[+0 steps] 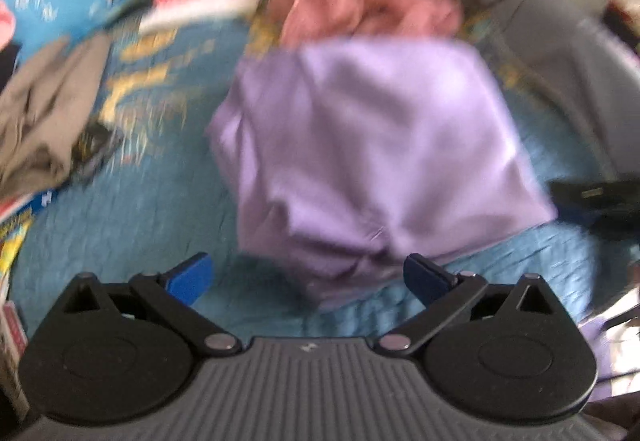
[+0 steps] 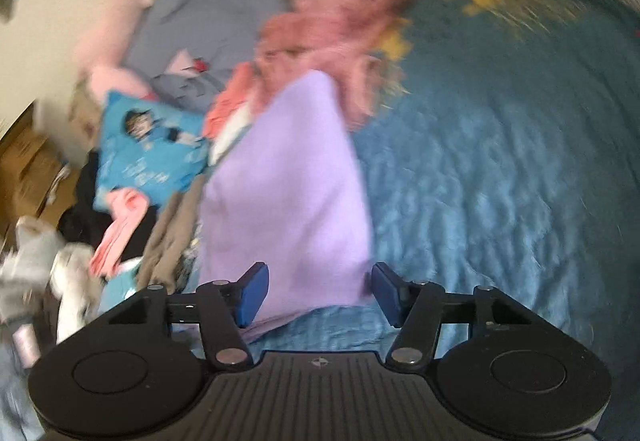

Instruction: Fold clothes

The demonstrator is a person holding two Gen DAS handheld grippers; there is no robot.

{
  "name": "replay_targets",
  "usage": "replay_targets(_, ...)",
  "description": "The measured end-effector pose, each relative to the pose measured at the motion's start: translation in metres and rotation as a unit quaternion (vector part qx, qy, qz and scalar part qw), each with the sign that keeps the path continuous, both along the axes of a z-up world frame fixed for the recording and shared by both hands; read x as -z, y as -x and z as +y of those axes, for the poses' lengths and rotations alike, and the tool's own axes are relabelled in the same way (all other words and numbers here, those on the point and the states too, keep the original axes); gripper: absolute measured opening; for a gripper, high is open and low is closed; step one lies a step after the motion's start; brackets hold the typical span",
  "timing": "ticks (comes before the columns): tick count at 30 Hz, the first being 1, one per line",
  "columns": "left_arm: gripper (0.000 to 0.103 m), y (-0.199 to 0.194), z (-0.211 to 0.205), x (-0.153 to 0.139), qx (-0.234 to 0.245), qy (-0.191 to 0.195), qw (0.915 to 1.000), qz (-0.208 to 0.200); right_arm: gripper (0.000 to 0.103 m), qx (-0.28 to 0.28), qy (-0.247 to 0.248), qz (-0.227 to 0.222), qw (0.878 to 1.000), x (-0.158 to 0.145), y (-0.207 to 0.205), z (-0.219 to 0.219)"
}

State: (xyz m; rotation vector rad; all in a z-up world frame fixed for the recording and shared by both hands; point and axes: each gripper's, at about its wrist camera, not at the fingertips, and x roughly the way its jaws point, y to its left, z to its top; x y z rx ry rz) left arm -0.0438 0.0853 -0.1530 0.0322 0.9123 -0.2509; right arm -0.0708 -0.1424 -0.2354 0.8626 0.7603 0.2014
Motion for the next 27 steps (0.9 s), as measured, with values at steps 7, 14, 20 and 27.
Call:
replay_targets(7, 0.103, 0.015, 0.006, -0.037, 0.046, 0.082, 0.9925, -0.077, 0.036, 0.016, -0.024, 0.009, 1.000, 0.004, 0.003, -0.004)
replay_targets(14, 0.086, -0.025, -0.029, -0.004, 0.074, 0.029, 0.9968, -0.014, 0.025, 0.023, -0.041, 0.002, 0.999, 0.003, 0.008, -0.007)
replay_targets(20, 0.086, -0.025, -0.017, 0.015, 0.042, 0.029, 0.9981, 0.036, 0.023, 0.027, 0.003, 0.012, 1.000, 0.003, 0.007, 0.000)
replay_targets(27, 0.090, -0.034, -0.005, 0.027, 0.005, 0.035, 0.9962, 0.079, 0.027, 0.006, 0.023, 0.022, 0.999, 0.001, 0.003, -0.001)
